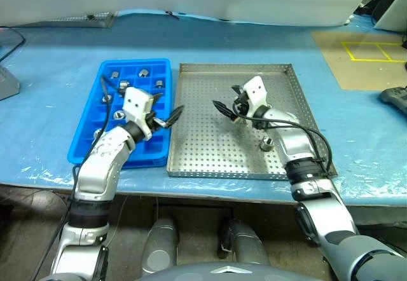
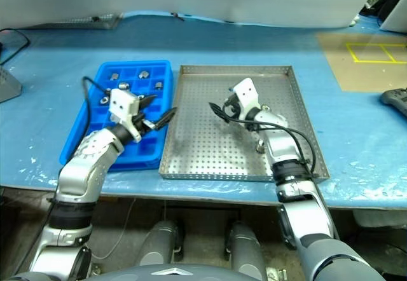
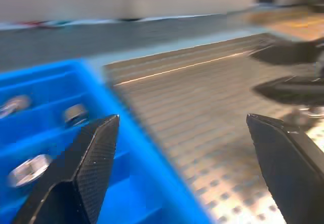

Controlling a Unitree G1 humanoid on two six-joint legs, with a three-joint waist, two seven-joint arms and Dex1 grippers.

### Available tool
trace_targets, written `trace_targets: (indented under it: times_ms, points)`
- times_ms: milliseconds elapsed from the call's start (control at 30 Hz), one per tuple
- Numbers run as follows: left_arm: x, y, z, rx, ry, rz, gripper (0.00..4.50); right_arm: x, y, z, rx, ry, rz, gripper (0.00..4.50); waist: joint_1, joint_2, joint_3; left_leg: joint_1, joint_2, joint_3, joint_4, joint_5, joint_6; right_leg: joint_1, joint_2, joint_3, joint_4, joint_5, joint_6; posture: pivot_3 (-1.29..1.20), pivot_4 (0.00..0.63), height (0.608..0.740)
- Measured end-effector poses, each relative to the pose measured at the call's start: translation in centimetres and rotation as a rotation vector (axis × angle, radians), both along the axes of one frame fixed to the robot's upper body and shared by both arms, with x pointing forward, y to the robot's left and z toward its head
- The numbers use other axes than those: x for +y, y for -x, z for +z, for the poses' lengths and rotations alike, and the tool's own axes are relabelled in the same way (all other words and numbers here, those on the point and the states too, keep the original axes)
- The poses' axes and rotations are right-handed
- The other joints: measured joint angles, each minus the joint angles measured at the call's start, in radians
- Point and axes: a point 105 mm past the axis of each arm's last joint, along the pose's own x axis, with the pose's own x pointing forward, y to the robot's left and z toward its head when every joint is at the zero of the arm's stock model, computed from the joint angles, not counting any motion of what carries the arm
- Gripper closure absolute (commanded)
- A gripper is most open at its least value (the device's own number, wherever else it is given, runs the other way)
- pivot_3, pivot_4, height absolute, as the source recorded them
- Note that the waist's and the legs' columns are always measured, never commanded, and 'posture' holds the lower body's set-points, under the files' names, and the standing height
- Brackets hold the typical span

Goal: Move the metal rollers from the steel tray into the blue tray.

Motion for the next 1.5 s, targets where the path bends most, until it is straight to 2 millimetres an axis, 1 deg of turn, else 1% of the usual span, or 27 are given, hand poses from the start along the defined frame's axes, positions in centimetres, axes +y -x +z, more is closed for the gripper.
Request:
trace_targets:
  times_ms: [67,133,200,233,300,367,433,467,533,600,667,733,800,833,867,900,933,1000,1067,1133,1233,1300,1400,1467,1500]
  points:
    - [-0.9,-0.3,0.2,-0.013,-0.004,-0.058,0.22,-0.8,0.4,-0.6,0.051,0.032,-0.011,0.00,-0.016,0.000,0.000,0.001,0.000,0.000,-0.001,0.001,-0.001,0.000,0.000,0.000,0.000,0.000,0.000,0.02,0.150,0.740]
    - [-1.0,-0.6,0.2,-0.018,0.002,-0.065,0.22,-1.5,0.7,-1.9,0.113,0.068,-0.027,0.00,-0.030,0.000,0.000,0.002,0.000,0.000,-0.002,0.001,-0.001,0.001,0.001,0.000,0.000,0.000,0.000,0.01,0.150,0.740]
    - [-1.0,-0.7,0.0,-0.018,0.004,-0.069,0.20,-1.8,1.2,-3.7,0.177,0.104,-0.040,0.38,-0.042,0.000,0.000,0.002,0.000,0.000,-0.002,0.001,-0.001,0.001,0.001,0.000,0.000,0.000,0.000,0.01,0.150,0.740]
    - [-1.1,-0.8,-0.2,-0.015,0.005,-0.069,0.20,-1.7,1.3,-3.8,0.183,0.110,-0.036,0.59,-0.046,0.000,0.000,0.002,0.000,0.000,-0.002,0.001,-0.001,0.001,0.001,0.000,0.000,0.000,0.000,0.01,0.150,0.740]
    - [-1.4,-0.7,-0.4,-0.015,0.005,-0.069,0.20,-1.5,1.5,-4.3,0.206,0.121,-0.031,1.23,-0.045,0.000,0.000,0.003,0.000,0.000,-0.002,0.001,-0.001,0.003,0.001,0.000,0.000,0.000,0.000,0.02,0.150,0.740]
    - [-1.2,-0.7,-0.7,-0.011,0.000,-0.058,0.20,-1.6,1.7,-4.2,0.213,0.125,-0.023,1.86,-0.046,0.000,0.000,0.003,0.001,0.000,-0.002,0.001,-0.001,0.003,0.001,0.000,-0.001,0.000,0.000,0.04,0.150,0.740]
    - [-1.0,-0.8,-0.8,-0.012,0.001,-0.039,0.20,-0.8,1.9,-4.5,0.232,0.112,0.001,2.59,-0.046,0.000,0.000,0.003,0.001,0.000,-0.003,0.001,-0.001,0.003,0.001,0.000,-0.001,0.000,-0.001,0.07,0.150,0.740]
    - [-0.8,-0.8,-0.9,-0.014,0.001,-0.021,0.20,-0.2,2.0,-4.6,0.234,0.096,0.015,2.86,-0.046,0.000,0.000,0.003,0.001,0.000,-0.003,0.002,-0.002,0.003,0.001,0.000,0.000,0.000,-0.001,0.07,0.150,0.740]
    - [0.0,-1.0,-0.8,-0.020,0.007,0.023,0.20,0.9,1.9,-4.3,0.226,0.065,0.036,2.88,-0.045,0.000,0.000,0.003,0.001,0.000,-0.003,0.002,-0.001,0.002,0.001,-0.001,0.000,0.000,-0.001,0.11,0.150,0.740]
    - [1.2,-1.4,-0.7,-0.024,0.016,0.089,0.20,2.0,1.4,-3.2,0.187,0.023,0.052,2.88,-0.043,0.000,0.000,0.003,0.001,0.000,-0.003,0.002,-0.002,0.002,0.001,-0.001,0.000,0.001,-0.002,0.17,0.150,0.740]
    - [3.3,-1.8,-0.2,-0.040,0.039,0.211,0.20,3.8,0.5,-0.9,0.126,-0.053,0.078,2.88,-0.042,0.000,0.000,0.002,0.001,-0.001,-0.003,0.003,-0.002,0.001,0.001,-0.001,0.000,0.002,-0.003,0.23,0.150,0.740]
    - [5.3,-1.9,0.5,-0.065,0.063,0.321,0.20,6.2,0.1,1.9,0.064,-0.121,0.143,2.88,-0.039,0.000,0.000,0.001,0.002,-0.002,-0.003,0.004,-0.003,0.001,0.001,-0.003,0.000,0.002,-0.004,0.29,0.150,0.740]
    - [7.4,-1.1,1.2,-0.097,0.074,0.432,0.20,9.2,0.1,4.6,0.015,-0.172,0.247,2.88,-0.035,0.000,0.000,0.001,0.002,-0.003,-0.004,0.004,-0.003,0.001,0.001,-0.006,0.000,0.001,-0.005,0.36,0.150,0.740]
    - [8.4,-0.7,1.3,-0.105,0.076,0.489,0.20,10.6,0.2,5.5,0.001,-0.185,0.295,2.88,-0.030,0.000,0.000,0.000,0.003,-0.003,-0.005,0.004,-0.003,0.001,0.000,-0.007,-0.001,0.000,-0.007,0.38,0.150,0.740]
    - [9.1,-0.4,1.2,-0.105,0.078,0.528,0.20,11.4,0.4,5.9,-0.008,-0.188,0.326,2.88,-0.020,0.000,0.000,0.000,0.003,-0.004,-0.005,0.004,-0.003,0.001,0.000,-0.008,-0.001,0.000,-0.008,0.42,0.150,0.740]
    - [10.0,-0.1,1.3,-0.106,0.080,0.572,0.20,12.4,0.5,6.1,-0.006,-0.185,0.358,2.88,-0.009,0.000,0.000,-0.001,0.003,-0.005,-0.005,0.004,-0.003,0.000,0.000,-0.010,-0.001,-0.001,-0.008,0.44,0.150,0.740]
    - [11.3,0.6,1.1,-0.104,0.079,0.635,0.20,13.7,0.6,6.0,0.004,-0.171,0.394,2.88,0.000,0.000,0.000,-0.002,0.003,-0.005,-0.005,0.004,-0.003,0.000,0.000,-0.011,-0.001,-0.001,-0.009,0.48,0.150,0.740]
    - [13.2,1.8,0.5,-0.093,0.071,0.731,0.20,15.7,0.8,5.4,0.026,-0.132,0.449,2.88,0.021,-0.001,0.000,-0.004,0.004,-0.007,-0.006,0.004,-0.004,-0.001,0.000,-0.013,-0.001,-0.002,-0.010,0.55,0.150,0.740]
    - [14.6,3.1,0.0,-0.077,0.061,0.806,0.20,17.4,1.1,4.6,0.045,-0.058,0.495,2.88,0.042,-0.002,0.001,-0.005,0.004,-0.009,-0.006,0.004,-0.004,-0.001,0.000,-0.014,-0.002,-0.002,-0.010,0.59,0.150,0.740]
    - [15.5,4.6,-0.3,-0.070,0.054,0.865,0.20,18.8,1.4,3.4,0.073,0.023,0.528,2.88,0.067,-0.002,0.001,-0.005,0.004,-0.011,-0.006,0.004,-0.004,-0.001,0.000,-0.016,-0.002,-0.002,-0.011,0.62,0.150,0.740]
    - [16.1,5.8,0.0,-0.078,0.059,0.919,0.20,19.6,1.8,1.7,0.123,0.081,0.553,2.88,0.115,-0.001,0.002,-0.005,0.006,-0.012,-0.006,0.005,-0.007,0.002,0.000,-0.019,-0.002,-0.003,-0.012,0.65,0.150,0.740]
    - [16.1,6.4,0.0,-0.077,0.058,0.932,0.20,20.0,2.2,1.0,0.145,0.102,0.584,2.88,0.142,0.001,0.003,-0.005,0.008,-0.011,-0.006,0.004,-0.011,0.003,0.000,-0.020,-0.001,-0.003,-0.012,0.65,0.150,0.740]
    - [16.1,6.6,-0.1,-0.067,0.059,0.946,0.20,20.0,2.2,1.0,0.140,0.122,0.599,2.88,0.179,0.002,0.004,-0.003,0.010,-0.010,-0.006,0.005,-0.014,0.004,0.000,-0.020,0.000,-0.003,-0.012,0.64,0.150,0.740]
    - [16.2,6.6,-0.1,-0.062,0.060,0.950,0.20,19.9,2.1,0.9,0.128,0.141,0.594,2.14,0.195,0.002,0.004,0.000,0.011,-0.009,-0.008,0.006,-0.015,0.005,0.000,-0.021,0.000,-0.003,-0.012,0.61,0.150,0.740]
    - [16.1,6.6,-0.1,-0.062,0.061,0.948,0.20,19.7,2.0,0.7,0.126,0.150,0.586,1.87,0.203,0.003,0.004,0.000,0.011,-0.009,-0.008,0.006,-0.016,0.005,0.000,-0.021,0.000,-0.003,-0.012,0.61,0.150,0.740]
